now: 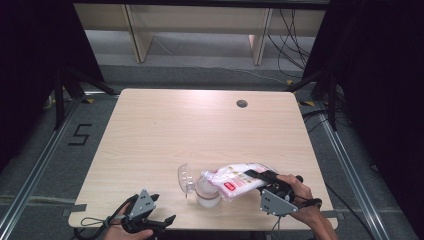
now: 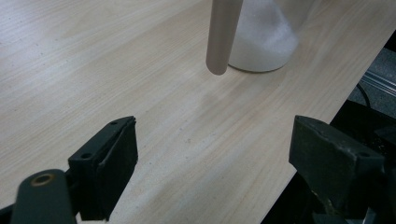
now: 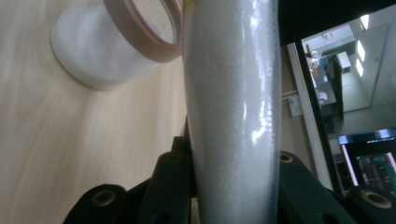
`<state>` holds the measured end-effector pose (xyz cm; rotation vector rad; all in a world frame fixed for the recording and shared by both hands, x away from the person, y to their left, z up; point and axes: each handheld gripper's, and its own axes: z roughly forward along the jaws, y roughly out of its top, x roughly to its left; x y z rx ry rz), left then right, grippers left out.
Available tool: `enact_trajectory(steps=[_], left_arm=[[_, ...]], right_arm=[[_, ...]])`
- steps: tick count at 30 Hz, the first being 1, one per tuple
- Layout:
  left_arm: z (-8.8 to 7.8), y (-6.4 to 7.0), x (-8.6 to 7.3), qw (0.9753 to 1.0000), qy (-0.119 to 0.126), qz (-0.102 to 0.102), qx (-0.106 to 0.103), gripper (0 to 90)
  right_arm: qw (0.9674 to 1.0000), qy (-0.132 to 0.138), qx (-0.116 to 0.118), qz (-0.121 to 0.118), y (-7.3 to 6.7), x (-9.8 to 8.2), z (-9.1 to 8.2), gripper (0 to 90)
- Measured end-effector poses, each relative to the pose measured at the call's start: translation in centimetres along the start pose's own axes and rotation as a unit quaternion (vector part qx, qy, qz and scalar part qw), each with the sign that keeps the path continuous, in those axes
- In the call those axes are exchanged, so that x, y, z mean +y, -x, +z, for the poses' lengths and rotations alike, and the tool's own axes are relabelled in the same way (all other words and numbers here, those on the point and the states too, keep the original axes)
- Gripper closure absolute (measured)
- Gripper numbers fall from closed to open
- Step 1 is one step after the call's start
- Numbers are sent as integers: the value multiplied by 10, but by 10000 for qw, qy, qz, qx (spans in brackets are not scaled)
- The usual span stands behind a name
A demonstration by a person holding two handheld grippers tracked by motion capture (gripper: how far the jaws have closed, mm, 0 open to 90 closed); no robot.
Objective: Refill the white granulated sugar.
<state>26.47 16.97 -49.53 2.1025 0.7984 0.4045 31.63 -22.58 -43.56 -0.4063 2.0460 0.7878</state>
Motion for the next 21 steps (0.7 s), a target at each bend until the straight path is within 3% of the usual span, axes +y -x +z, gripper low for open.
enact_trajectory(steps=[2, 3, 4, 5, 6, 7, 8, 11, 12, 14, 15, 16, 19, 20, 21], left_arm=[[-1, -1, 0, 10000, -33, 54, 7, 152], [-1, -1, 0, 10000, -24, 56, 1, 152], [-1, -1, 0, 10000, -25, 53, 5, 152], [-1, 1, 0, 10000, -27, -91, -3, 152], [-1, -1, 0, 10000, -27, 36, 3, 152], [-1, -1, 0, 10000, -27, 42, 7, 152], [-1, -1, 0, 10000, -26, 47, 9, 152], [-1, 0, 0, 10000, -58, -31, 10, 152], [-1, 1, 0, 9999, -41, -95, -4, 152], [-1, 2, 0, 9999, -32, -155, -8, 152], [-1, 2, 0, 9999, -31, -163, -7, 153], [-1, 2, 0, 9999, -28, -170, -4, 152], [-1, 2, 0, 9999, -31, -169, -8, 152], [-2, 0, 0, 10000, -61, -15, 6, 152], [-1, 2, 0, 9998, -39, -183, 6, 152]], right_arm=[[9997, 48, -27, 257, -1, -3, 0, 779], [9997, 122, -31, 192, 0, -5, 0, 779], [9990, 128, -17, 435, -2, -6, 0, 780], [9979, 160, -49, 634, -4, -9, 0, 780], [9981, 205, -63, 573, -2, -10, 1, 780], [9965, 224, -53, 807, -4, -12, 0, 781], [9967, 281, -78, 764, -3, -13, 0, 781], [9914, 387, 31, 1250, -8, -16, -1, 782], [9931, 388, -85, 1101, -6, -19, 0, 782], [9904, 434, -58, 1314, -8, -22, 1, 783], [9874, 474, -31, 1512, -9, -24, 1, 783], [9819, 598, -12, 1799, -11, -26, 1, 783], [9743, 698, -100, 2141, -12, -33, 2, 785], [9738, 727, -109, 2151, -11, -35, 3, 785], [9709, 764, -85, 2266, -11, -37, 3, 785]])
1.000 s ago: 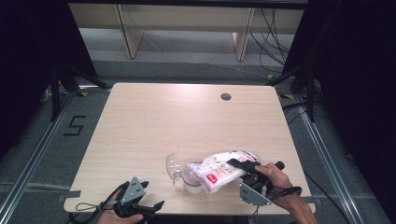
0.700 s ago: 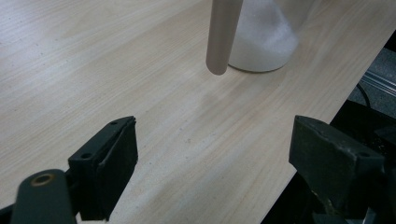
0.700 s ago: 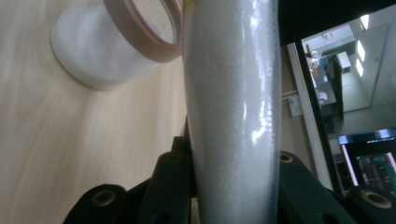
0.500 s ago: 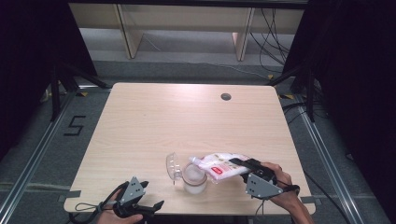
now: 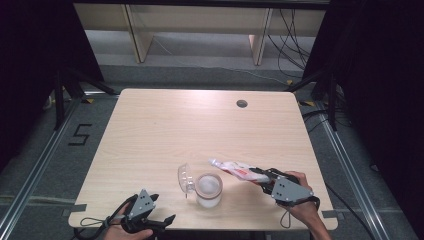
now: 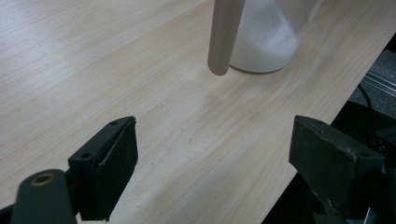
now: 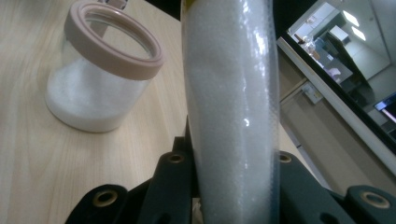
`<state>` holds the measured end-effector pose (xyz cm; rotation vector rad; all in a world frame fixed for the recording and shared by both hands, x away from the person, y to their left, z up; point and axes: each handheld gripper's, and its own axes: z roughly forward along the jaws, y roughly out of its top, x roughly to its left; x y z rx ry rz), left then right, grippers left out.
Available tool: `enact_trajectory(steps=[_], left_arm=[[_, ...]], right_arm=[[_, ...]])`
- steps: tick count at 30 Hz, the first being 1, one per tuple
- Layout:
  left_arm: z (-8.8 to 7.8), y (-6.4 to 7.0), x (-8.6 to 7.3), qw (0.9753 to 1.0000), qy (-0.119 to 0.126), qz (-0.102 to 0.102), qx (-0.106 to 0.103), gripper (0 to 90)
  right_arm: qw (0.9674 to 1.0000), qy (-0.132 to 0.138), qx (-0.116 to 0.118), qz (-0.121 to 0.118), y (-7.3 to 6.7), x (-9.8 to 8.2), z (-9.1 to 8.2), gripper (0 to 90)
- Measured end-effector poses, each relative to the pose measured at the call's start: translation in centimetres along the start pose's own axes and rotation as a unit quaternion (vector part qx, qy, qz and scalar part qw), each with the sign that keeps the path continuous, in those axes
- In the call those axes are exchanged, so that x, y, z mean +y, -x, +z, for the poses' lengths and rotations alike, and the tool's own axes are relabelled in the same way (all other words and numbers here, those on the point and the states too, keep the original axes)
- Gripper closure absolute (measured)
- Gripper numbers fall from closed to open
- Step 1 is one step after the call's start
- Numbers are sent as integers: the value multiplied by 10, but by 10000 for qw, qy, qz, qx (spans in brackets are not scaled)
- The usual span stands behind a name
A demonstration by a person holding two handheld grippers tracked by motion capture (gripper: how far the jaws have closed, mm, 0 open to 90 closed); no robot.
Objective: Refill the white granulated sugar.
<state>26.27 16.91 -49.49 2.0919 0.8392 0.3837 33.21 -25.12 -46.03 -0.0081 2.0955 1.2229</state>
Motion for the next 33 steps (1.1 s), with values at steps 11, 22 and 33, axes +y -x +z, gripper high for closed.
enact_trajectory(steps=[11, 22, 33], left_arm=[[-1, 0, 0, 10000, -19, 30, 5, 152], [0, 0, 0, 10000, 36, 8, 46, 152], [0, 0, 0, 9999, 97, -18, 36, 152]], right_arm=[[9972, 139, 148, 721, -1, -17, 8, 787], [9926, 50, 66, 1213, 1, -27, 6, 786], [9891, -14, -151, 1468, 4, -30, 1, 777]])
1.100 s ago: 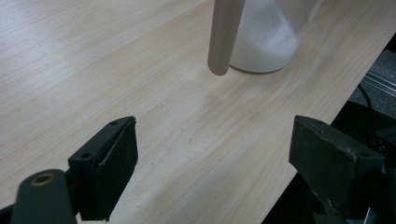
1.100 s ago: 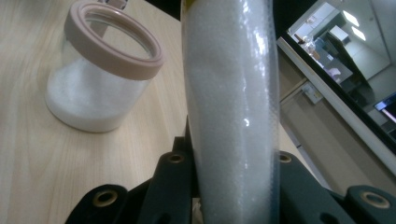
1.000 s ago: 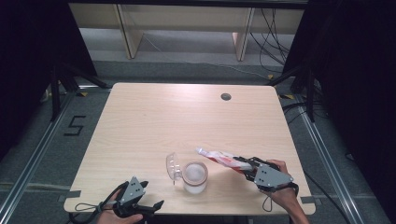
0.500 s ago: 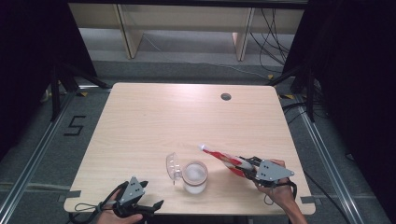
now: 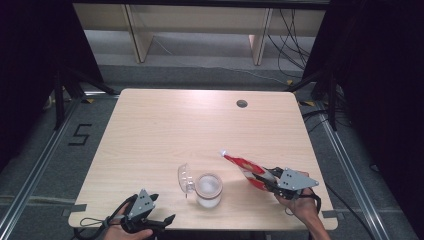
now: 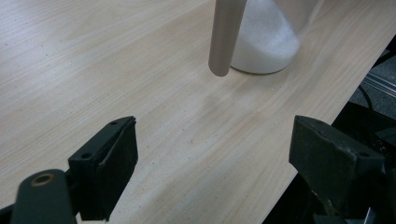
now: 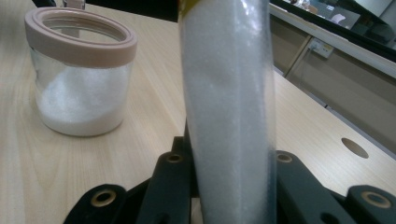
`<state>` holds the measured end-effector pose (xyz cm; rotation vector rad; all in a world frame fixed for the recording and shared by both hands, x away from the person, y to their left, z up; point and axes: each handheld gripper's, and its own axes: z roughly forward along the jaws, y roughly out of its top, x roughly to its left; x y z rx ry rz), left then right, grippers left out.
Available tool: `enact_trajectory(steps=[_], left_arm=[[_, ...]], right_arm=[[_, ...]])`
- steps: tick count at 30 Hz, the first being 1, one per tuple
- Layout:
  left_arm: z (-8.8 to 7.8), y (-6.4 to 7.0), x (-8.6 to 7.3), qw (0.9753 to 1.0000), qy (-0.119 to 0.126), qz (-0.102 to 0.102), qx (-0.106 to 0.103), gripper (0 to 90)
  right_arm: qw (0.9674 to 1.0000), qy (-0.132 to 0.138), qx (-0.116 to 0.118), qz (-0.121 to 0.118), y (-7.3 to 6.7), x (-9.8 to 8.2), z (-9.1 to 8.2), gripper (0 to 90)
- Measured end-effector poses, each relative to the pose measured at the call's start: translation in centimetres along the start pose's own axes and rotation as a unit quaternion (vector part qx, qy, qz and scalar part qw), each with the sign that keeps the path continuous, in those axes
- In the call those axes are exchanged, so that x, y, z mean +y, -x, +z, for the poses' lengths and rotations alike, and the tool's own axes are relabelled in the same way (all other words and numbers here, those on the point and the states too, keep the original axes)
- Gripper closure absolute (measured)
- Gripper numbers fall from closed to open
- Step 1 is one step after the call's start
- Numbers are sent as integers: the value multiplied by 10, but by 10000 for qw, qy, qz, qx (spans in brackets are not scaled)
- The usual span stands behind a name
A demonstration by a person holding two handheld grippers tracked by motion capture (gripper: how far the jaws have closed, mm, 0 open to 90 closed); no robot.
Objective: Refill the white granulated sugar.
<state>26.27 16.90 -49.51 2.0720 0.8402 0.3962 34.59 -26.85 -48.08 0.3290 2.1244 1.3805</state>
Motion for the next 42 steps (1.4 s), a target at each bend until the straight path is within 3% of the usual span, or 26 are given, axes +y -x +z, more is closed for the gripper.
enact_trajectory(steps=[4, 8, 9, 14, 25, 27, 33, 41, 42], left_arm=[[0, 0, 0, 10000, -56, -30, -22, 152], [0, 0, 0, 9999, -88, 29, -38, 152], [0, 1, 0, 10000, -40, -48, -22, 152], [-1, 0, 0, 9999, -125, 52, -29, 152], [1, 1, 0, 10000, -45, -33, -33, 152], [2, 0, 0, 10000, 18, 47, -31, 152], [1, 0, 0, 10000, -25, 45, -29, 152], [0, -1, 1, 9999, -49, 114, -22, 153], [1, 1, 0, 10000, -31, -13, -29, 152]], right_arm=[[9999, -76, 10, 71, -1, 2, -1, 769], [9994, -161, -43, 308, -2, 3, -4, 764], [9991, -159, -73, 387, -2, 3, -4, 763], [9983, -214, -125, 518, -3, 3, -8, 760], [9938, -151, -376, 1035, -3, -2, -18, 752], [9938, -193, -353, 1037, -2, -3, -21, 751], [9912, -167, -452, 1235, -2, -8, -24, 744], [9899, -209, -480, 1321, -3, -7, -25, 702], [9881, -203, -491, 1444, -5, -7, -26, 688]])
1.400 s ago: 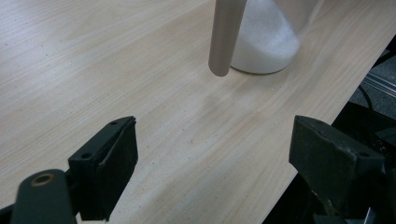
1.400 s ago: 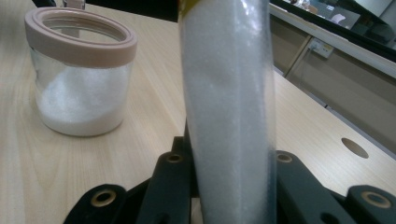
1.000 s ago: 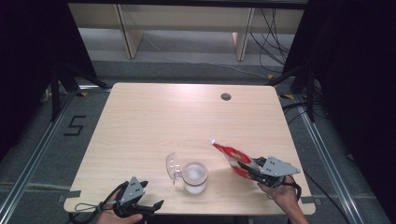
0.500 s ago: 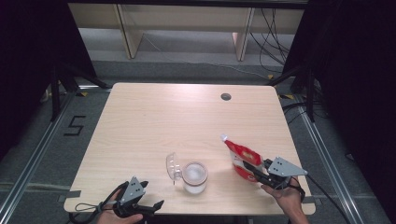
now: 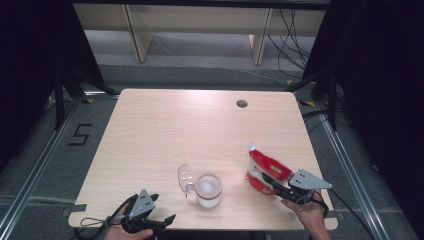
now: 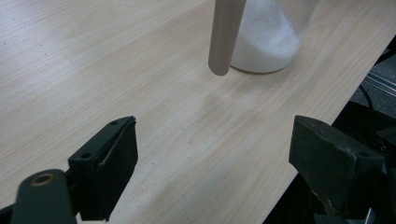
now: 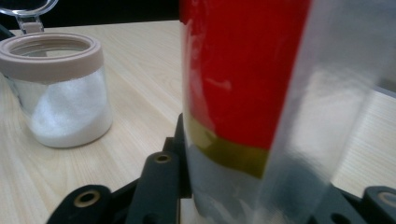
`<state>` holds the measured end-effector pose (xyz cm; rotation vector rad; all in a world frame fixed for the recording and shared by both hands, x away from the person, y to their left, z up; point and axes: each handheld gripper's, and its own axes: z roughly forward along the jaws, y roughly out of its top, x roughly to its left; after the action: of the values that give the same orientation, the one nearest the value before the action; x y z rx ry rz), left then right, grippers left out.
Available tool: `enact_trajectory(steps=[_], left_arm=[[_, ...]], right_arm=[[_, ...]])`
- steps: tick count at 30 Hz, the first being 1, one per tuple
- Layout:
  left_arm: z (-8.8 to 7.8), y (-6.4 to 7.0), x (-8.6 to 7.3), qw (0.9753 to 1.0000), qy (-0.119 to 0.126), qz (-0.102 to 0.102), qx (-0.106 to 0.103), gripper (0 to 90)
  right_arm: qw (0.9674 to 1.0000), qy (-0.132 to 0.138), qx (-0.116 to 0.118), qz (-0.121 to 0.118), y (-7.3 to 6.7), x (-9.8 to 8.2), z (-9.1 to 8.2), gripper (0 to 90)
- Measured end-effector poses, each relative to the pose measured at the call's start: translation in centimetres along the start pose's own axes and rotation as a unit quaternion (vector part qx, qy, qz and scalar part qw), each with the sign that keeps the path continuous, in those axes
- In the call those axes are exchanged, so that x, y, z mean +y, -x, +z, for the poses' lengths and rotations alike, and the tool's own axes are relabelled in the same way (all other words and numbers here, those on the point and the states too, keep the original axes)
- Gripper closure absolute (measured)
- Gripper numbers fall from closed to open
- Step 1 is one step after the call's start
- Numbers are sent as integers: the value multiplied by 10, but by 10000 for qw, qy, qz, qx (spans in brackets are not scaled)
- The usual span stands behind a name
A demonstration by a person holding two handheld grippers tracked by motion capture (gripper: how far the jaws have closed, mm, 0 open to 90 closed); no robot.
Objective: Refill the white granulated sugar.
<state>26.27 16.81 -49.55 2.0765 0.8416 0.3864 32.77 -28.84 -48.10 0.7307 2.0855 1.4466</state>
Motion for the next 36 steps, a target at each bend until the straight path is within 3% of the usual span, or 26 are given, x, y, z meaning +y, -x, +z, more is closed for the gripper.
enact_trajectory(steps=[6, 8, 9, 10, 17, 18, 20, 21, 24, 25, 26, 28, 29, 31, 32, 35, 36], left_arm=[[-1, 0, 0, 10000, -32, 3, 9, 152], [-1, -2, 1, 9998, -34, 200, 39, 152], [-1, -2, 1, 9998, -31, 186, 37, 152], [-1, 0, 1, 10000, -23, -5, 25, 152], [-1, 0, 1, 10000, 33, -54, -10, 152], [0, 1, 1, 9998, 125, -159, -37, 152], [-1, 0, 2, 9999, 92, -63, -42, 152], [-1, 1, 2, 9998, 118, -164, -29, 152], [-3, -1, 4, 9999, 29, -119, -40, 153], [-2, 0, 4, 9996, 148, -228, -67, 153], [-3, -2, 4, 9999, 41, -105, -33, 153], [-3, 1, 5, 9997, 116, -197, -83, 153], [-3, 1, 6, 9998, 95, -135, -67, 153], [-3, 4, 8, 9995, 193, -230, -121, 153], [-4, 2, 9, 9998, 126, -106, -129, 153], [-5, 4, 10, 9996, 184, -160, -116, 153], [-5, 4, 11, 9994, 227, -212, -138, 153]], right_arm=[[10000, -29, -73, 44, 0, 1, -5, 603], [9998, -16, -142, 144, -3, 3, -8, 555], [9993, -59, -210, 292, -5, 3, -9, 512], [9993, -80, -212, 309, -4, 4, -10, 482], [9972, -206, -482, 538, -13, 6, -23, 363], [9975, -207, -517, 443, -13, 6, -24, 356], [9967, -327, -475, 573, -18, 6, -26, 342], [9967, -350, -528, 498, -19, 6, -28, 340], [9956, -395, -567, 638, -22, 5, -32, 332], [9951, -365, -644, 652, -22, 4, -33, 330], [9941, -430, -616, 780, -25, 3, -36, 331], [9951, -430, -597, 660, -23, 2, -38, 330], [9950, -382, -609, 692, -23, 1, -39, 330], [9950, -362, -590, 723, -24, 0, -41, 330], [9949, -363, -615, 719, -25, -1, -42, 330], [9953, -297, -629, 670, -26, -2, -45, 327], [9937, -398, -612, 856, -29, -1, -48, 326]])
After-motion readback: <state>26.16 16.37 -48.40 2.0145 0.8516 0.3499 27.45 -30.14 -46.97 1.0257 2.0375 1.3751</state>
